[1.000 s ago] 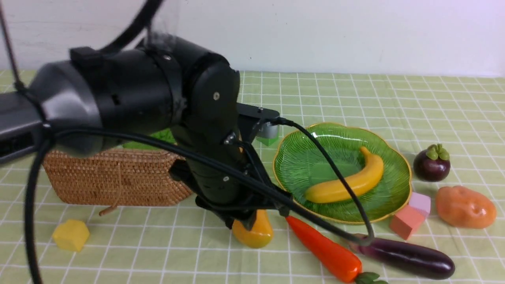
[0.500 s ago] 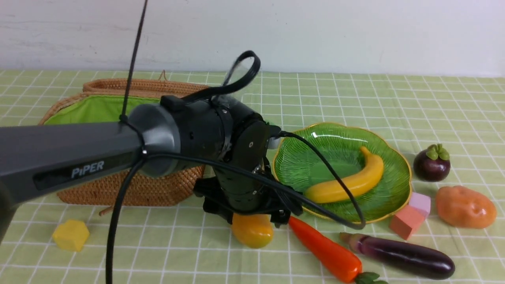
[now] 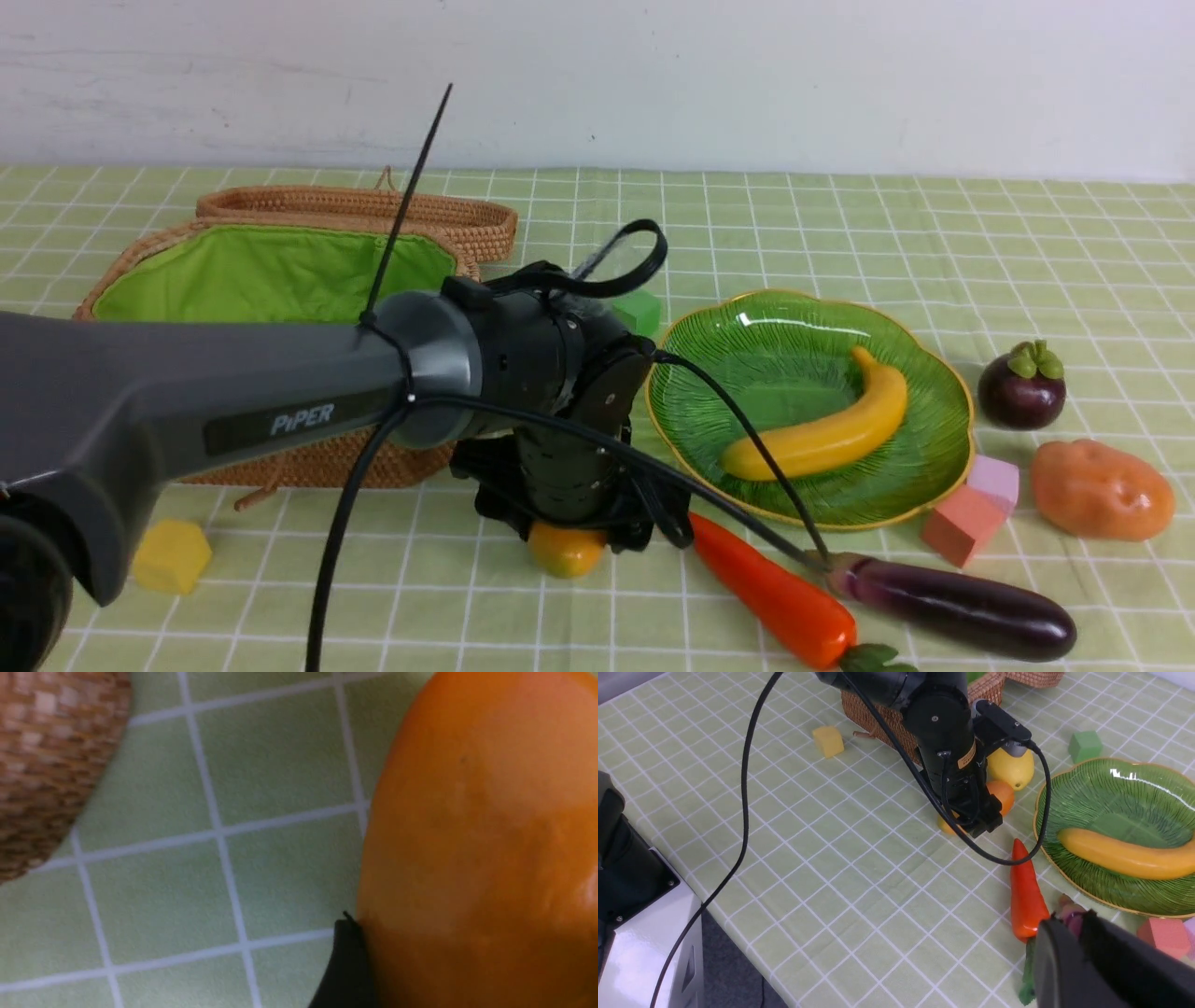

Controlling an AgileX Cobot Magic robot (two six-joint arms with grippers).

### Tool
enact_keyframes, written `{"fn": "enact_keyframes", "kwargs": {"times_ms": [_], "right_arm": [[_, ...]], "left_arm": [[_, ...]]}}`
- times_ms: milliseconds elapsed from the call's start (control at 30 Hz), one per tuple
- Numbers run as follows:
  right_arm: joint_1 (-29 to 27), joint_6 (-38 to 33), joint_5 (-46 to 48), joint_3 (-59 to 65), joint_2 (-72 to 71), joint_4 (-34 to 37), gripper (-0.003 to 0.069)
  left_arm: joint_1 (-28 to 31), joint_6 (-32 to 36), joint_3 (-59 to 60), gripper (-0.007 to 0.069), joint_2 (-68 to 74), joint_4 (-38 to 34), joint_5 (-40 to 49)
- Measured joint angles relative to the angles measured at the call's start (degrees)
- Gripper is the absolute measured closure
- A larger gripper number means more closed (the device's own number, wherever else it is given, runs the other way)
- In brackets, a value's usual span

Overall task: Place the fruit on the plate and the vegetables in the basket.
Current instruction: Grab the mango with your left arm and place it on the right plate

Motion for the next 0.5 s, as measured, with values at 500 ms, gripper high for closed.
{"fn": "enact_keyframes", "kwargs": {"times_ms": [500], "right_arm": [[0.0, 1.1, 0.0, 0.0, 0.0, -2.6, 0.0580]], "left_arm": [[-0.3, 7.5, -4.5, 0.0104, -5.4, -2.1, 8.1]]}}
